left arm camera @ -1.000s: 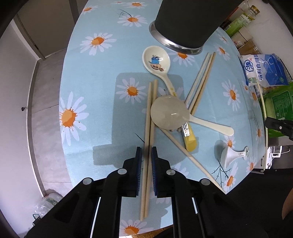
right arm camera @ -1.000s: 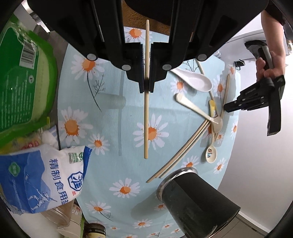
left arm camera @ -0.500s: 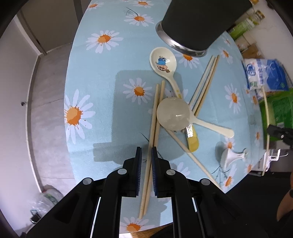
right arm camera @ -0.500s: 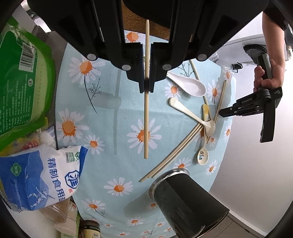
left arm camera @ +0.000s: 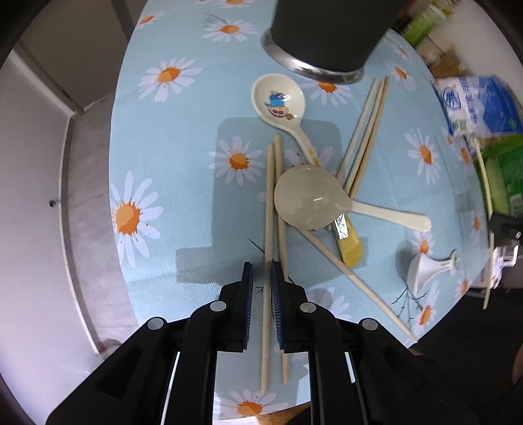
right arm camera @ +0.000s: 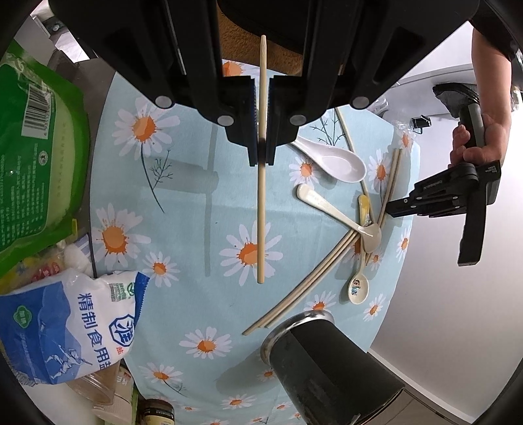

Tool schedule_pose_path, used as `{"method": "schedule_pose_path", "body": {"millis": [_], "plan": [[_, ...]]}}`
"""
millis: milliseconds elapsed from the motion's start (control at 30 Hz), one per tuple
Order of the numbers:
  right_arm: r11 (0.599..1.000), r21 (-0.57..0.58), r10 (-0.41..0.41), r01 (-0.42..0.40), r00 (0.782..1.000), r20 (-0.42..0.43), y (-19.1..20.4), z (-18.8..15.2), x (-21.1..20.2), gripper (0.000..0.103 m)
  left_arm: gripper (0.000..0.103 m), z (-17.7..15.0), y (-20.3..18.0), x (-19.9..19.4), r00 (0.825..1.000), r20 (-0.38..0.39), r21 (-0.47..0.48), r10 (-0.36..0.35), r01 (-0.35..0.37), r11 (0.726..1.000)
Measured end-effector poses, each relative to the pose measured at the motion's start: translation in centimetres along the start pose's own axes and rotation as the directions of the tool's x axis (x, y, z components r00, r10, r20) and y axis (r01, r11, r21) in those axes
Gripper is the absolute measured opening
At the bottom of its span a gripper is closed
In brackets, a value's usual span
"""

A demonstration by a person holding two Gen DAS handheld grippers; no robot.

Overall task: Organize utensils
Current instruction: 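Close the left tool on a wooden chopstick lying on the cloth, then carry the chopstick into the black holder and open the right tool while the left tool follows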

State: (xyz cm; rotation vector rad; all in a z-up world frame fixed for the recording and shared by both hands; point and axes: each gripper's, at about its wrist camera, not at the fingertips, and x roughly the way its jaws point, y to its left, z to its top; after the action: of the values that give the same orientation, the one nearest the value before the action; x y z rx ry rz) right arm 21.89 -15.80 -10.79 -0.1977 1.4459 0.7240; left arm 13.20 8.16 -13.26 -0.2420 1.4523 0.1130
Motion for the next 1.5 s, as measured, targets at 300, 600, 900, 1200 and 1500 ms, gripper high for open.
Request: {"method": "schedule_pose_path", "body": {"millis": [300, 600, 900, 1200, 1500], "plan": [[0.999, -0.011, 0.042, -0.043, 0.999, -0.024, -0.1, -0.1, 0.5, 0.006, 0.004, 0.3, -0.8, 0.0, 0.999, 0.014, -0.035, 0.037, -0.037, 0.999], [0.996, -0.044, 0.08, -0.08, 0.997, 0.0, 2.1, 1.6, -0.2, 0.006, 0.004, -1.3, 1.5, -2.5, 0.992, 0.122, -0.137, -0.035, 0.051, 0.989], [0.987, -0.082, 0.149, -0.137, 0.975, 0.163, 5.5, 4.1, -1.9, 0.006, 0.004, -0.1, 1.8, -9.5, 0.905, 0.382, -0.103, -0.189, 0.244, 0.964], [0.973, -0.19, 0.206, -0.132, 0.866, 0.455, 9.6, 7.3, -5.9, 0.006, 0.004, 2.9, 0.6, -16.1, 0.685, 0.644, 0.118, -0.34, 0.35, 0.929], [0.978, -0.186, 0.203, -0.096, 0.649, 0.734, 10.1, 10.1, -9.1, 0.006, 0.004, 6.8, 0.6, -19.0, 0.48, 0.779, 0.268, -0.403, 0.327, 0.906]]}}
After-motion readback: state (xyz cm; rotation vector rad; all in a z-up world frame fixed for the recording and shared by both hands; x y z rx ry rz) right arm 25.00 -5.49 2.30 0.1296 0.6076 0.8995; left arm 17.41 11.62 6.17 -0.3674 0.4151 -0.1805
